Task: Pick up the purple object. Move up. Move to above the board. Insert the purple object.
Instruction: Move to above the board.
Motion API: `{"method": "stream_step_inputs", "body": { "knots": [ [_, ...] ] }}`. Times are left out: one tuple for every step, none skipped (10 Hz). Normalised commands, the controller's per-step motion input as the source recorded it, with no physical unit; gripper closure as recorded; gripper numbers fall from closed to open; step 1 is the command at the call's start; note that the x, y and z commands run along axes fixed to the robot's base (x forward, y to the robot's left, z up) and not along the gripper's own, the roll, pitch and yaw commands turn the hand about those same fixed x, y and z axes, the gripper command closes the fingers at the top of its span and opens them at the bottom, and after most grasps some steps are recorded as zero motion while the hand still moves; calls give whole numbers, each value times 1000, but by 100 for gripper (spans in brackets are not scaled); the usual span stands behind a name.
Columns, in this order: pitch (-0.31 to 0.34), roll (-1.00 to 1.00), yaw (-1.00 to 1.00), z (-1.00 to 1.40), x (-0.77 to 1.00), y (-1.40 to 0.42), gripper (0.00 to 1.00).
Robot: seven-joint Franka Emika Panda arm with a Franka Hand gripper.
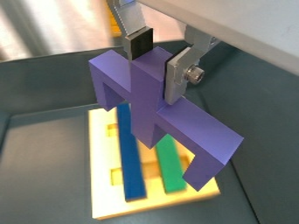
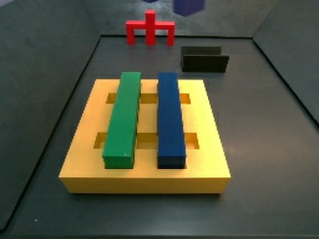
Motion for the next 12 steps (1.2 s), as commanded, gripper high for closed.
{"method": "stream_step_inputs", "body": {
  "knots": [
    [77,19,1000,60,213,-265,100],
    [76,26,1000,35,111,-149,100],
    [86,31,1000,21,100,-97,100],
    [99,36,1000,9,98,-65,100],
    [112,43,1000,12,91,-53,100],
    [126,50,1000,13,88,-48,100],
    [151,60,1000,15,88,-44,100],
    [178,72,1000,17,87,-42,100],
    [218,89,1000,20,88,-41,100],
    [244,102,878,24,90,-41,100],
    [227,98,550,27,101,-43,100],
    [202,97,296,20,104,-41,100]
  ]
}}
